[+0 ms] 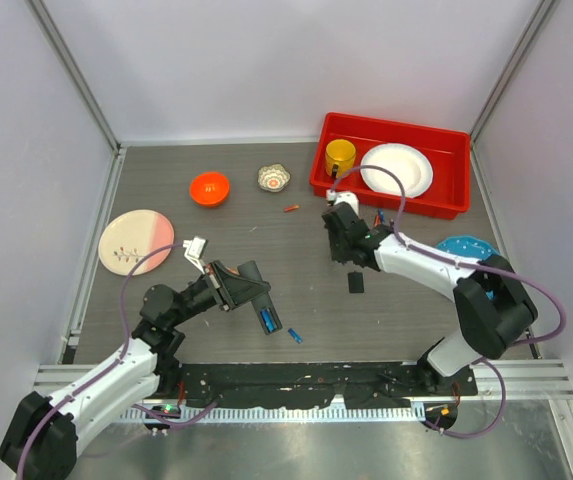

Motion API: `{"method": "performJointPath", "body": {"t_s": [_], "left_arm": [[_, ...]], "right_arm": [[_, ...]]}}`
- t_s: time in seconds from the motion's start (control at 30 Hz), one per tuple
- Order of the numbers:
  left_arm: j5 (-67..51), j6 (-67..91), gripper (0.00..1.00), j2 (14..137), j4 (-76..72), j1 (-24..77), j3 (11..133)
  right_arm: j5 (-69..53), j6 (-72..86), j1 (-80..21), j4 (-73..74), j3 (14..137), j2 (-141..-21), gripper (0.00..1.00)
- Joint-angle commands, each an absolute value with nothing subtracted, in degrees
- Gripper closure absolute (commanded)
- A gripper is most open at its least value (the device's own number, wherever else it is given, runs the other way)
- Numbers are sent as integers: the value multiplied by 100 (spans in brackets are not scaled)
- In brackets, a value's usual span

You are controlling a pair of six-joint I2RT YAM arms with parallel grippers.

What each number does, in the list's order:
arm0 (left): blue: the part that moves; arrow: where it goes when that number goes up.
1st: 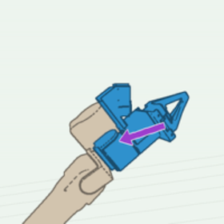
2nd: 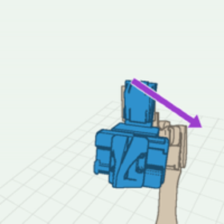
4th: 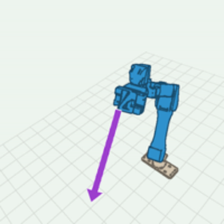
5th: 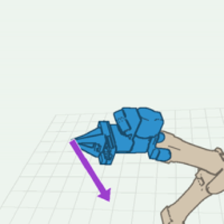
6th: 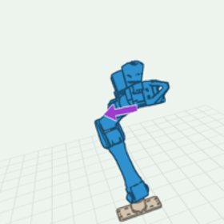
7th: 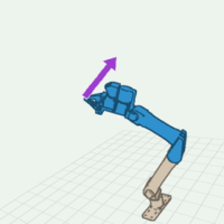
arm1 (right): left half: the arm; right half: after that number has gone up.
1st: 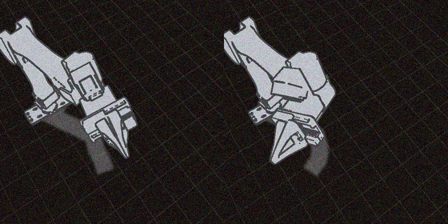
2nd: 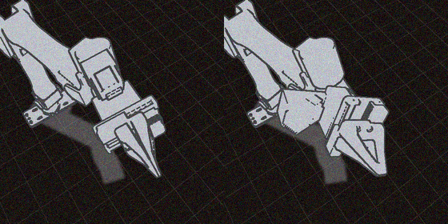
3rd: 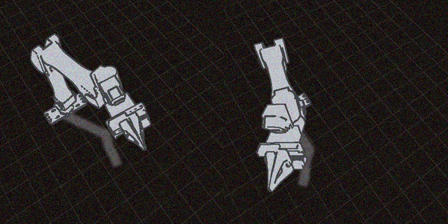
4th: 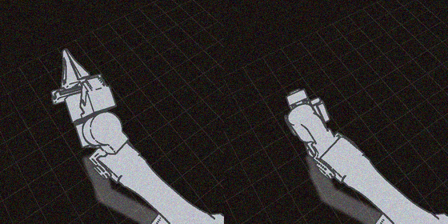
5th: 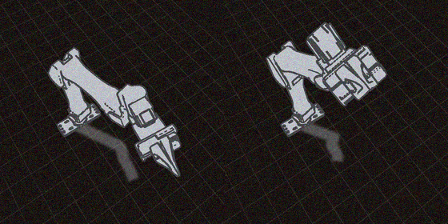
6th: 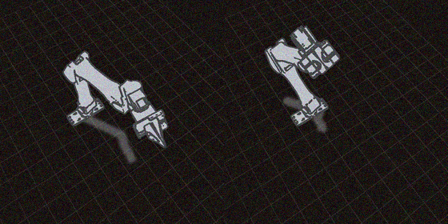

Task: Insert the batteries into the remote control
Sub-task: Pick up the battery from the center of the board, then place the battery at the center of the board.

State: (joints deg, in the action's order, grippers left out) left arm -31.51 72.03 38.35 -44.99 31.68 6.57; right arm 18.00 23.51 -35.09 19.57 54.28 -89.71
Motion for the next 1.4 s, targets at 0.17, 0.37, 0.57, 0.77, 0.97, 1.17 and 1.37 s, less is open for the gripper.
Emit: {"method": "performJointPath", "body": {"t_s": [0.17, 0.37, 0.57, 0.77, 0.97, 1.17, 1.37], "left_arm": [[-3199, 7189, 100, 3639, -4974, 3129, 835], [-3024, 7216, 100, 2963, -5028, 3138, 677], [-2699, 6979, 100, 2137, -4387, 3138, 615], [-2566, 6961, 100, 1969, -4359, 3138, 536], [-2575, 6970, 99, 1986, -4386, 3138, 527], [-2549, 6979, 100, 2004, -4377, 3138, 510], [-2540, 6979, 100, 1995, -4333, 3146, 510]], "right_arm": [[1425, -1043, -4913, 1557, 5749, -8851, 99], [722, -3179, -4869, 116, 4826, -8640, 99], [-149, -4587, -4764, -457, 4377, -8648, 99], [-527, -4957, -4650, -300, 4245, -8771, 99], [-729, -5115, -4535, 139, 4280, -8947, 99], [-756, -5001, -4456, 228, 4333, -9070, 98], [-642, -4799, -4456, 176, 4333, -9105, 84]]}}
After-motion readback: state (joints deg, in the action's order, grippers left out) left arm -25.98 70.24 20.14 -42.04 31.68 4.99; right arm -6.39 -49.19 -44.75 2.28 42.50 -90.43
